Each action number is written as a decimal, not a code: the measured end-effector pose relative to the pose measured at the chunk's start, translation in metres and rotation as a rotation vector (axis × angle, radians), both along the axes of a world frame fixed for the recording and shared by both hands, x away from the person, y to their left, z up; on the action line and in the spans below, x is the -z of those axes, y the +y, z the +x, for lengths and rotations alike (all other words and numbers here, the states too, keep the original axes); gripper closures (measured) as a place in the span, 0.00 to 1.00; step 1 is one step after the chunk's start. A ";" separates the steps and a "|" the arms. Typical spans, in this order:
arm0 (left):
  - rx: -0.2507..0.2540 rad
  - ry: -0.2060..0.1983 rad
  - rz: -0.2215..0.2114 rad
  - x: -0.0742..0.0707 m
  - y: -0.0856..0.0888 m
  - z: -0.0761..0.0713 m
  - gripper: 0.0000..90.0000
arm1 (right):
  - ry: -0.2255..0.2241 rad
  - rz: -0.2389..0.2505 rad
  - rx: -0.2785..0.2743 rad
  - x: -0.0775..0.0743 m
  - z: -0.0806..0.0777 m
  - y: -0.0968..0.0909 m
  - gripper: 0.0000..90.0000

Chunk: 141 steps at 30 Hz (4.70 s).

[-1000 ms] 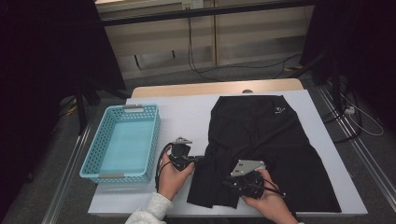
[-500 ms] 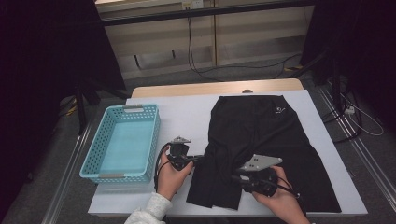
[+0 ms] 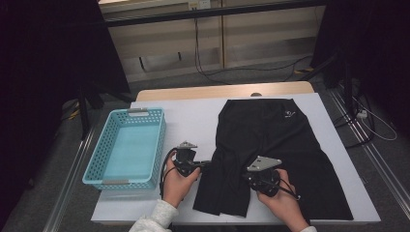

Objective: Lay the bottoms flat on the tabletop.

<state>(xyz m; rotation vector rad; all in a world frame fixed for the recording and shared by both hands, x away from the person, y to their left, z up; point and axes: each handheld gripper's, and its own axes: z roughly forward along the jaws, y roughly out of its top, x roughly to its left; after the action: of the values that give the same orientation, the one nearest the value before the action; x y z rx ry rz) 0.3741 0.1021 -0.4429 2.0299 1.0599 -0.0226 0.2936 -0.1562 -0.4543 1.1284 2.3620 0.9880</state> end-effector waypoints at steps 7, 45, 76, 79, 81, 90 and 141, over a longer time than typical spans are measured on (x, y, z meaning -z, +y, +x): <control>-0.007 0.009 0.003 0.000 0.003 0.000 1.00 | 0.068 0.036 -0.020 -0.006 -0.025 -0.019 0.98; -0.055 0.019 -0.033 0.002 0.008 0.004 0.91 | -0.022 -0.071 0.115 -0.004 0.009 -0.070 0.99; -0.119 0.043 -0.065 0.005 0.000 0.038 0.99 | -0.010 -0.059 0.085 0.000 0.012 -0.064 0.98; -0.140 0.040 -0.057 0.005 0.004 0.038 0.99 | -0.016 -0.053 0.079 -0.002 0.012 -0.063 0.98; -0.137 0.044 -0.049 0.005 0.003 0.037 0.99 | -0.023 -0.052 0.070 -0.002 0.011 -0.061 0.98; -0.162 0.004 -0.041 0.000 0.000 0.042 0.88 | -0.013 -0.068 0.053 -0.001 0.010 -0.056 0.98; -0.149 0.000 0.002 0.004 -0.021 0.096 1.00 | 0.027 0.017 -0.096 0.001 -0.003 0.005 0.97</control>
<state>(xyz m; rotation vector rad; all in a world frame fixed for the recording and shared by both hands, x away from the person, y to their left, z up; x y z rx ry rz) 0.4700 0.0809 -0.4469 1.9473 1.2092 0.0553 0.2902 -0.1515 -0.4553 1.0495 2.4545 1.0321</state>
